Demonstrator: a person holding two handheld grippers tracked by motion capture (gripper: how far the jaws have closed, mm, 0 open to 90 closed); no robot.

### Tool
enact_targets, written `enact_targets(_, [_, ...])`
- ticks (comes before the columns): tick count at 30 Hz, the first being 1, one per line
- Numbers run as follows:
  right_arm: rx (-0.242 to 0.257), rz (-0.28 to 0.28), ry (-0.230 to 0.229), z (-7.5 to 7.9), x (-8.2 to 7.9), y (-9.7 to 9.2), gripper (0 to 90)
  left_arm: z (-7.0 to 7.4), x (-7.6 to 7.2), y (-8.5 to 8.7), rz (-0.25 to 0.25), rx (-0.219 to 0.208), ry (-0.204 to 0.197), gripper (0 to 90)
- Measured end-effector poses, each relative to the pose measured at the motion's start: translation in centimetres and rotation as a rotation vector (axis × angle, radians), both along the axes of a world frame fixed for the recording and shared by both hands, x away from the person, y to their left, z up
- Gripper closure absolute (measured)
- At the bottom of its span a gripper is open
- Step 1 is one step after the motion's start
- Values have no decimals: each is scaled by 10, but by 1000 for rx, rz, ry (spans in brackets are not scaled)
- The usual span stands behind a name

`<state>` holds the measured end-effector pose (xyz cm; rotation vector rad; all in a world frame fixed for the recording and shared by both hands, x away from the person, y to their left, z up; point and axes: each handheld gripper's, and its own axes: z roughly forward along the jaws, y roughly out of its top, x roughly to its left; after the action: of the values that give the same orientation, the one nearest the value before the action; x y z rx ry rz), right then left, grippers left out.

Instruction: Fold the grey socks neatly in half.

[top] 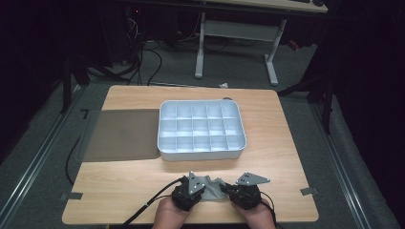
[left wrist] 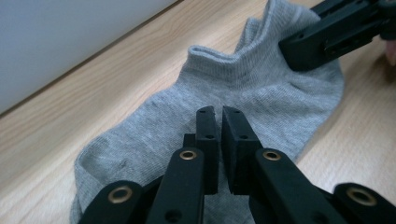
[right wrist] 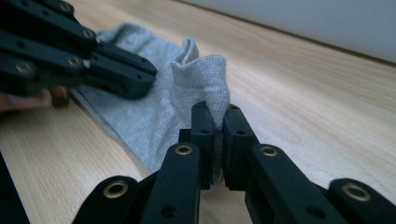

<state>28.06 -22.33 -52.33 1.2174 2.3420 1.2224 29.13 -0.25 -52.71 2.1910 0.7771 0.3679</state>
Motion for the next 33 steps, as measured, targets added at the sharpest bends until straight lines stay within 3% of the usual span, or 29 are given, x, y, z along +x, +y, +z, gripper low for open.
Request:
enact_targets(3, [47, -6, 17, 4, 5, -6, 866, 0, 2, -5, 12, 11, -15, 852])
enact_targets(10, [73, -4, 5, 12, 10, -6, 866, -3, 5, -12, 28, 30, -62, 853])
enact_targets(15, [78, -4, -2, 18, 13, -4, 867, -3, 6, -15, 34, 30, -63, 854])
enact_targets(26, [137, -1, -1, 22, 15, 1, 866, -2, 4, -23, 35, 73, -101, 849])
enact_targets(30, [152, 7, 1, 24, 17, 6, 866, -3, 2, -27, 38, 107, -150, 834])
enact_targets(33, [150, 8, -2, 24, 18, 6, 865, -2, 4, -25, 43, 87, -126, 805])
